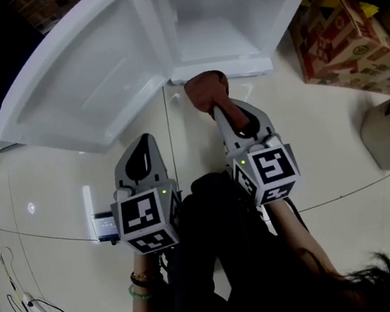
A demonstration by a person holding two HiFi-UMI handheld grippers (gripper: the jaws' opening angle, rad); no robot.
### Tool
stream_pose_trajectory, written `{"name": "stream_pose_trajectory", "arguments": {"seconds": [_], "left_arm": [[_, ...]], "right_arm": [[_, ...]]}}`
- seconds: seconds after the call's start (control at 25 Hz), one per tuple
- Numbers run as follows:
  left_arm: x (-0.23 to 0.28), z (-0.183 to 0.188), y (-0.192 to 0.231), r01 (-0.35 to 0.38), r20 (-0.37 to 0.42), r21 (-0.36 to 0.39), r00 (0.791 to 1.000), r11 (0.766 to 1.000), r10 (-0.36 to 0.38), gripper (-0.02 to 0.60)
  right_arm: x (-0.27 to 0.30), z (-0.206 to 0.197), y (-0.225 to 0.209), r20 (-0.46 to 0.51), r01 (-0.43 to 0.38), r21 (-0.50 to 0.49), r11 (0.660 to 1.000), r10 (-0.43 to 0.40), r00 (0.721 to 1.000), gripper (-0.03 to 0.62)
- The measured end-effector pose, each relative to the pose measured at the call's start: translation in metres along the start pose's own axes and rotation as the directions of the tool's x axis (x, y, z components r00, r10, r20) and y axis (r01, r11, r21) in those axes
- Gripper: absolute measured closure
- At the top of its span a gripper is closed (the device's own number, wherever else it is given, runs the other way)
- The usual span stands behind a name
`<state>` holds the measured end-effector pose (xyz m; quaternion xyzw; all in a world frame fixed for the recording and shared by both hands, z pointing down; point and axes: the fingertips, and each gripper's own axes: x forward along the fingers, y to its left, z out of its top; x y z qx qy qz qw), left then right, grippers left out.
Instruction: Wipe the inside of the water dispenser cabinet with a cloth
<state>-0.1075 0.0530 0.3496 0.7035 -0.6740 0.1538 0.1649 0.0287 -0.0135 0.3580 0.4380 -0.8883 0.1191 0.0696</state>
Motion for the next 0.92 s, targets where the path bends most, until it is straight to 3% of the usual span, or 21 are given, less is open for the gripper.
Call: {"name": "stream_pose_trajectory", "arguments": {"seconds": [0.92], "left_arm": [[0.01,-0.008,0.008,0.015,-0.017,-0.028,1.0,1.0,-0.015,0.578]], "right_arm": [[0.01,-0.011,0.007,-0.043,-0.02,-0.032,0.999,0.019,0.999,0.522]]}}
